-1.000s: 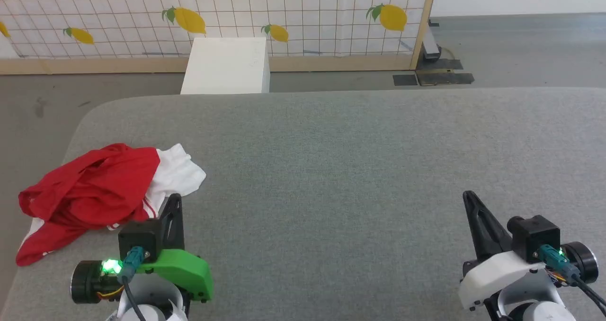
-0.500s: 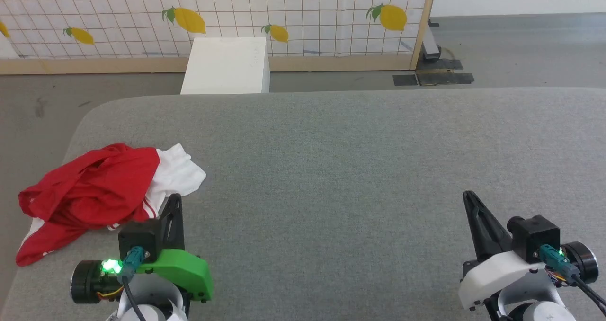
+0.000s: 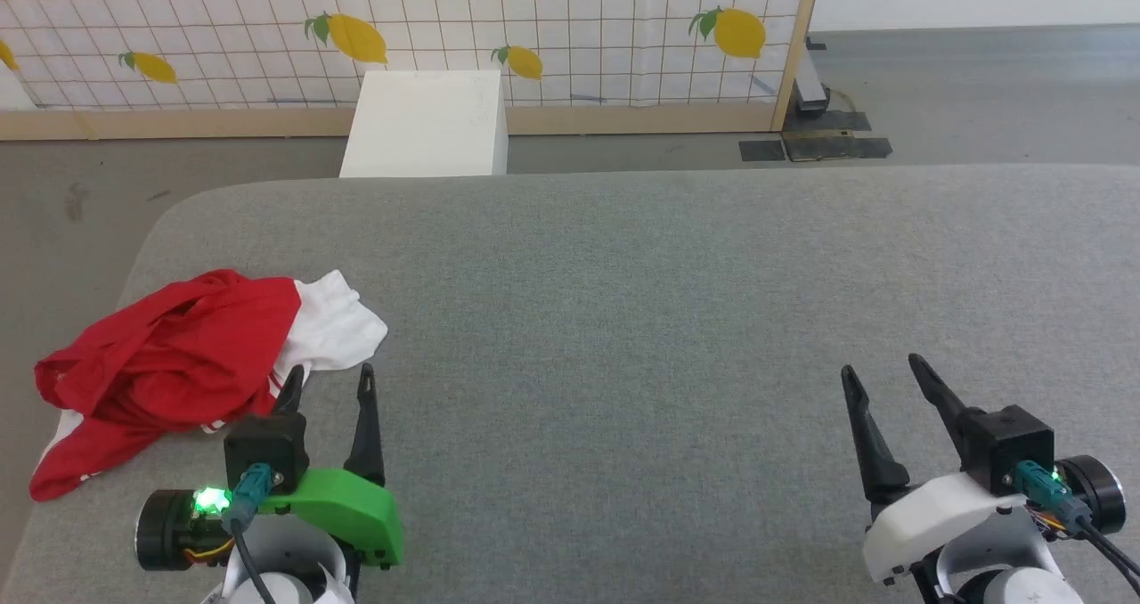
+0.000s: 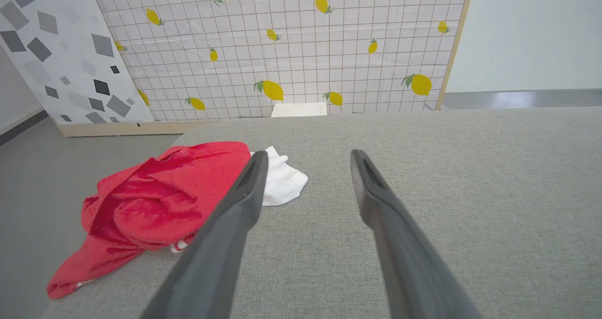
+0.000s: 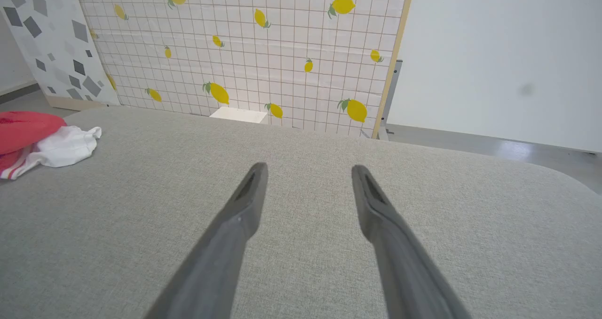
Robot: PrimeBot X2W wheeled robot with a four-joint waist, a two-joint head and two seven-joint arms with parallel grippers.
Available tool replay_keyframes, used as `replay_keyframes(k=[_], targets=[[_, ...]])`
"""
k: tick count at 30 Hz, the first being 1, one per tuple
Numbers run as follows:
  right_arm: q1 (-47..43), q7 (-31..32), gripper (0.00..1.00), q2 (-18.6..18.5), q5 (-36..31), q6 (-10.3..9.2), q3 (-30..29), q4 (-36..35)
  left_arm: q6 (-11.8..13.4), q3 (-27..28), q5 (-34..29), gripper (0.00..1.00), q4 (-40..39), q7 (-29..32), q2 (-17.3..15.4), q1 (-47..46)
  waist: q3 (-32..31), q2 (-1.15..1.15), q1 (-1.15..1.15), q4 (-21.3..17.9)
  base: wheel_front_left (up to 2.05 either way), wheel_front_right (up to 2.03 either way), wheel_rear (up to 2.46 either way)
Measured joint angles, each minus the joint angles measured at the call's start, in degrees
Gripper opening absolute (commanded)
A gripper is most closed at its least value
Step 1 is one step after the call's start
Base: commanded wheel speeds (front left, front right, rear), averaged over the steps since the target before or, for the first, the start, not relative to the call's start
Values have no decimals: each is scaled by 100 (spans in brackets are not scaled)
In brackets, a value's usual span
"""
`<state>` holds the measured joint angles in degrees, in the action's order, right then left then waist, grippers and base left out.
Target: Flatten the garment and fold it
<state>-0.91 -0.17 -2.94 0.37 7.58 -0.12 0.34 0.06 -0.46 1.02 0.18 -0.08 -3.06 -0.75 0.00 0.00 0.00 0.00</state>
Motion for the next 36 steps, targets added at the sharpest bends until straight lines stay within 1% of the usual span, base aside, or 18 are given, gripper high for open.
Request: replay_keyframes(k=[8, 17, 31, 36], targets=[[0, -20, 100, 0, 1, 0, -24, 16, 21, -55, 57, 100, 75, -58, 0, -9, -1, 0, 0, 27, 0, 0, 0], [0, -88, 100, 0, 8, 0, -49, 46, 108, -111, 122, 100, 169, -160, -1, -19, -10, 0, 0, 182, 0, 0, 0], [1, -197, 100, 0, 66, 0, -78, 118, 238, -177, 234, 100, 299, -331, -15, -41, -32, 0, 0, 653, 0, 0, 0], [1, -245, 100, 1, 75, 0, -90, 146, 266, -203, 365, 100, 330, -387, -21, -47, -38, 0, 0, 852, 0, 0, 0]])
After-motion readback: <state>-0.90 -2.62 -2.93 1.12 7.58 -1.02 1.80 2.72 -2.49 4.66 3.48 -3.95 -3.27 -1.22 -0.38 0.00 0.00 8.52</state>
